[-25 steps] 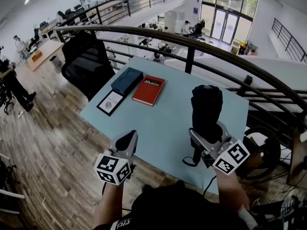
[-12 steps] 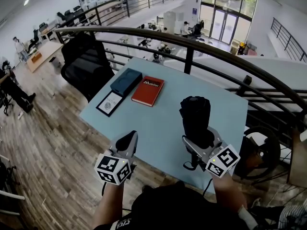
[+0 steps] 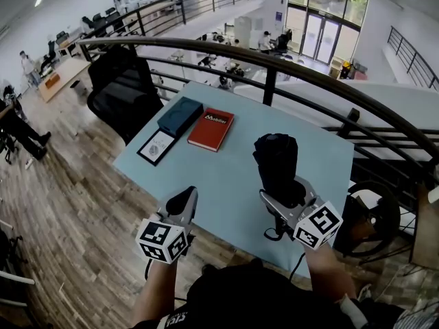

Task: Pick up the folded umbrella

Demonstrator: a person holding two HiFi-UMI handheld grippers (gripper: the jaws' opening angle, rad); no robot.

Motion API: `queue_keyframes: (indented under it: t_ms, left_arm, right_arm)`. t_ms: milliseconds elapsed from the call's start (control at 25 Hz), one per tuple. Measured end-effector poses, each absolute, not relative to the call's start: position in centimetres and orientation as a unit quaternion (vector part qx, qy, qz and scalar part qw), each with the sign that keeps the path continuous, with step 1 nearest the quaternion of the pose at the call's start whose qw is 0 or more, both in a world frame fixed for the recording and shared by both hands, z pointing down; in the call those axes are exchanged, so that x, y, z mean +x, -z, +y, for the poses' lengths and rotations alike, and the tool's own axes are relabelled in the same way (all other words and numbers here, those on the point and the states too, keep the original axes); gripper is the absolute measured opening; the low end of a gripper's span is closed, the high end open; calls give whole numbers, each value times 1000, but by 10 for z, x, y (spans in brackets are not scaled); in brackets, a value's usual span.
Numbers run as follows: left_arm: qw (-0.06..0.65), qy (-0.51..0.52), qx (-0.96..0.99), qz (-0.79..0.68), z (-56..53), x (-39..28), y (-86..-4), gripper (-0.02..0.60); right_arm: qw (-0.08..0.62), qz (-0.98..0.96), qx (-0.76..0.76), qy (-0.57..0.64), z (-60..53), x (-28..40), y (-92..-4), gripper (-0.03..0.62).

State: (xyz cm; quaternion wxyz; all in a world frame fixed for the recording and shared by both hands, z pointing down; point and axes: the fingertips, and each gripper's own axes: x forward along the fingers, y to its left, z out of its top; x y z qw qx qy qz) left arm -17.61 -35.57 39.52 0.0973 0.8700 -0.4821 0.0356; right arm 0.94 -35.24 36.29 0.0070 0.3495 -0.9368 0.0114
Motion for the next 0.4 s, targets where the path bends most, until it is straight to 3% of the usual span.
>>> queue_keyframes:
  t_ms: [400]
  left_arm:
    - [95, -35, 869, -484, -354, -179, -393, 3]
  right_arm:
    - [-15, -941, 337, -6, -350, -4, -344, 258]
